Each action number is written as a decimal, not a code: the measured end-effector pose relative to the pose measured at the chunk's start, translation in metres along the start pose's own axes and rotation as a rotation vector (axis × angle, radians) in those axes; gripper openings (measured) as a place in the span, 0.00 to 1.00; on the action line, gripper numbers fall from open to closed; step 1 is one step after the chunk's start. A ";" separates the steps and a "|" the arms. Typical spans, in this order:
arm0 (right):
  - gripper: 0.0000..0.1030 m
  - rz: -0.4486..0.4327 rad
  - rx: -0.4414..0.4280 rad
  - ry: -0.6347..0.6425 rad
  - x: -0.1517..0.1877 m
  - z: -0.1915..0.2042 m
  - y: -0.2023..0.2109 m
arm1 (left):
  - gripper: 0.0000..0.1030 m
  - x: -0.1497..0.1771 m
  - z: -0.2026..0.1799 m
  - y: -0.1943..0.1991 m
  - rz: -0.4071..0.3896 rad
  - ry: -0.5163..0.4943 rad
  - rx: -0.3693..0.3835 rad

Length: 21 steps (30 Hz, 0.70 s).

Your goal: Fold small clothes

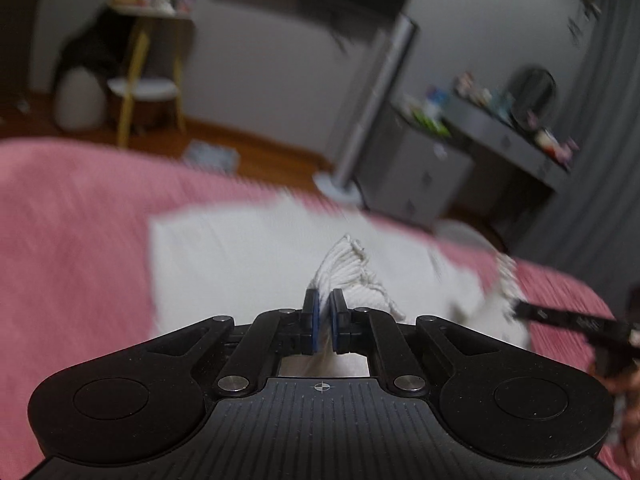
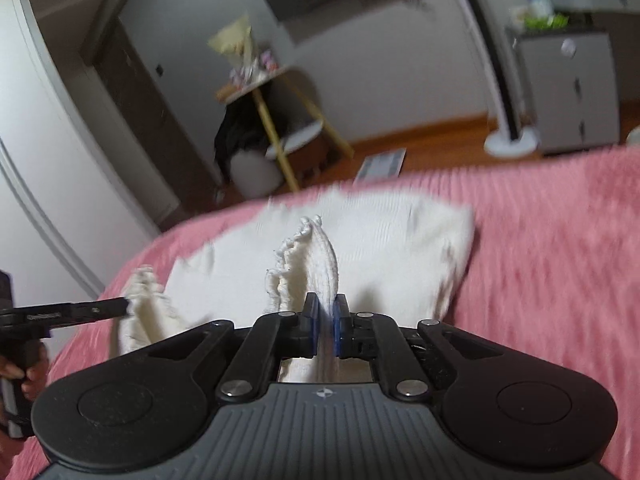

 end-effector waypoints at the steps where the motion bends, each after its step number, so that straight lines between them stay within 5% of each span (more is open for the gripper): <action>1: 0.06 -0.029 0.017 -0.002 -0.008 -0.002 0.000 | 0.07 -0.011 0.006 -0.001 -0.030 -0.004 -0.033; 5: 0.06 -0.074 0.097 -0.034 -0.027 -0.017 -0.016 | 0.08 -0.024 0.036 -0.018 -0.051 0.023 -0.190; 9: 0.07 0.001 0.177 -0.069 -0.011 -0.044 -0.046 | 0.11 0.012 0.062 -0.047 0.078 0.011 -0.284; 12: 0.09 0.082 0.191 -0.103 0.007 -0.057 -0.060 | 0.29 0.041 0.066 -0.057 0.169 0.056 -0.227; 15: 0.13 0.074 0.155 -0.136 0.006 -0.057 -0.061 | 0.43 0.049 0.062 -0.058 0.157 0.060 -0.171; 21: 0.14 0.096 0.141 -0.076 0.005 -0.043 -0.075 | 0.21 0.046 0.065 -0.065 0.171 0.050 -0.196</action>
Point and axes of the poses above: each gripper's, at about its wrist camera, not at the fingertips, and y roughly against the way its jaws point, z to its left, x to its underside, the point moved 10 cm from there along -y, roughly the way its jaws point, and after that the axes turned 11 degrees about -z, right-handed, at the moved point
